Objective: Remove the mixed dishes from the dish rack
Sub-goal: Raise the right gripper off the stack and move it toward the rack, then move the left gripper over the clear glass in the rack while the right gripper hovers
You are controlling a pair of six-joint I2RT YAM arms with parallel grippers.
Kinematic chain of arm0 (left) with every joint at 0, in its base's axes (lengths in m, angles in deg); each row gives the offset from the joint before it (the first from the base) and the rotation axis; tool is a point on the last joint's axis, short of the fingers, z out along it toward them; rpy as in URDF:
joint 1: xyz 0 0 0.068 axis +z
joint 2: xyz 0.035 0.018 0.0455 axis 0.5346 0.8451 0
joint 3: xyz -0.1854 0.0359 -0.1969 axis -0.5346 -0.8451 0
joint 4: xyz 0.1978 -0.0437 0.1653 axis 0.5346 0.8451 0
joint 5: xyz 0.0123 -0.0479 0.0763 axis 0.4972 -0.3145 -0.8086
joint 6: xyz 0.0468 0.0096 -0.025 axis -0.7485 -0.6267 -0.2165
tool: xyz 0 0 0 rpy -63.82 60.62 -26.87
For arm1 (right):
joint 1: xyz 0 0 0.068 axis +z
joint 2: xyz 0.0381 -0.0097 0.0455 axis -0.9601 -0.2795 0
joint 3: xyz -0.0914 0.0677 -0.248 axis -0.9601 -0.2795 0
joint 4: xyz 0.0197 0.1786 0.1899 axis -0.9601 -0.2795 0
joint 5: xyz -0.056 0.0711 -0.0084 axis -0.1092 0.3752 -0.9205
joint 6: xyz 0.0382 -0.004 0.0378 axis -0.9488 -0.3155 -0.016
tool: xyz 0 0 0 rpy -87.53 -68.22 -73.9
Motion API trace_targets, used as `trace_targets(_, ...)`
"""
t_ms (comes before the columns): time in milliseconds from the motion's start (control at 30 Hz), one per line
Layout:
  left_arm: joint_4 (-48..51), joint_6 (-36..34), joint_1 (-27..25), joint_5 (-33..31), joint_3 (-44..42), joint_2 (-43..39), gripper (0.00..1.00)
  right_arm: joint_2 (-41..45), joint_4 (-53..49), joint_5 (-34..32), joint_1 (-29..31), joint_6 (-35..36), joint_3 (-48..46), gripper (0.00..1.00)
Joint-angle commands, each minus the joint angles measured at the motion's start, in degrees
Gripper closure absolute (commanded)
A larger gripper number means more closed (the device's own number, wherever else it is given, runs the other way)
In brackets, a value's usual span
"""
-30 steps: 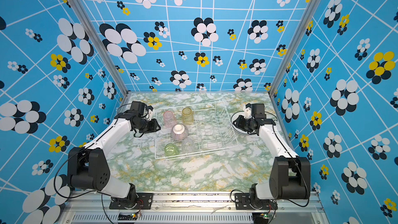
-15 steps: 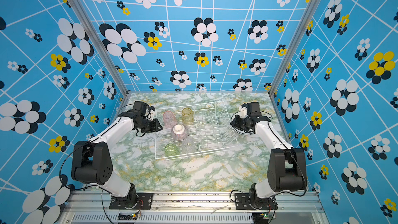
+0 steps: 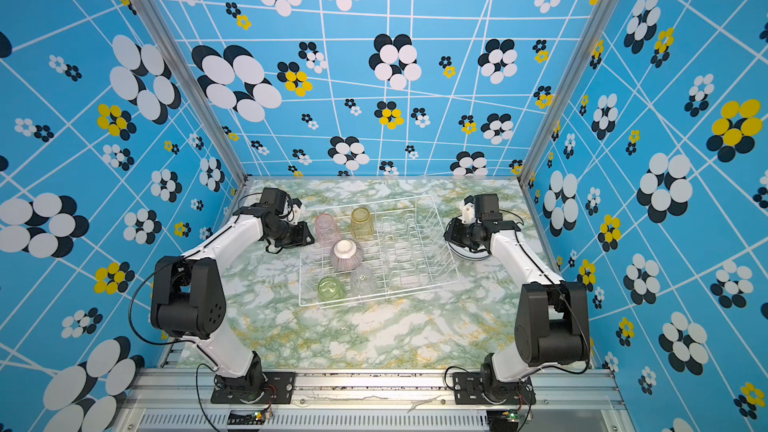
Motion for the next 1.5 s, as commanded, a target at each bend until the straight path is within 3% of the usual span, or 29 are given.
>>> trace_targets(0,-1.3,-1.2,-0.2,2.8,3.7,1.9,0.73,-1.2,-1.2,0.0,0.4,-0.3,1.6,1.0)
trace_targets(100,-1.0,-1.1,-0.3,2.6,4.9,3.1,0.8,-1.4,-1.3,-0.2,0.5,-0.3,1.9,1.0)
trace_targets(267,-0.7,-1.3,-0.5,2.3,5.8,4.3,0.82,-2.0,-1.4,-0.4,0.6,-0.5,2.6,1.0)
trace_targets(900,0.4,-2.2,-0.8,3.4,17.3,13.1,0.82,-4.6,-1.7,-2.2,1.2,-0.5,5.4,1.0)
trace_targets(967,0.0,-1.9,-0.9,3.2,16.7,12.7,0.8,-4.8,-1.7,-2.4,1.2,-0.5,5.6,1.0)
trace_targets(1067,-1.6,-1.2,-0.8,1.4,14.0,10.5,0.59,-4.5,-1.5,-2.4,1.2,-0.5,5.5,1.0)
trace_targets(1100,-2.2,-0.9,-0.6,0.4,12.9,9.6,0.51,-4.3,-1.3,-2.5,1.2,-0.4,5.5,0.98)
trace_targets(1200,-3.9,-0.3,0.2,-1.5,10.0,6.8,0.41,-3.4,-1.2,-3.0,1.2,-0.2,5.4,0.85)
trace_targets(1467,-8.0,-0.4,1.4,-7.0,3.3,-2.7,0.34,-0.1,-1.1,-4.0,1.1,0.2,5.3,0.5)
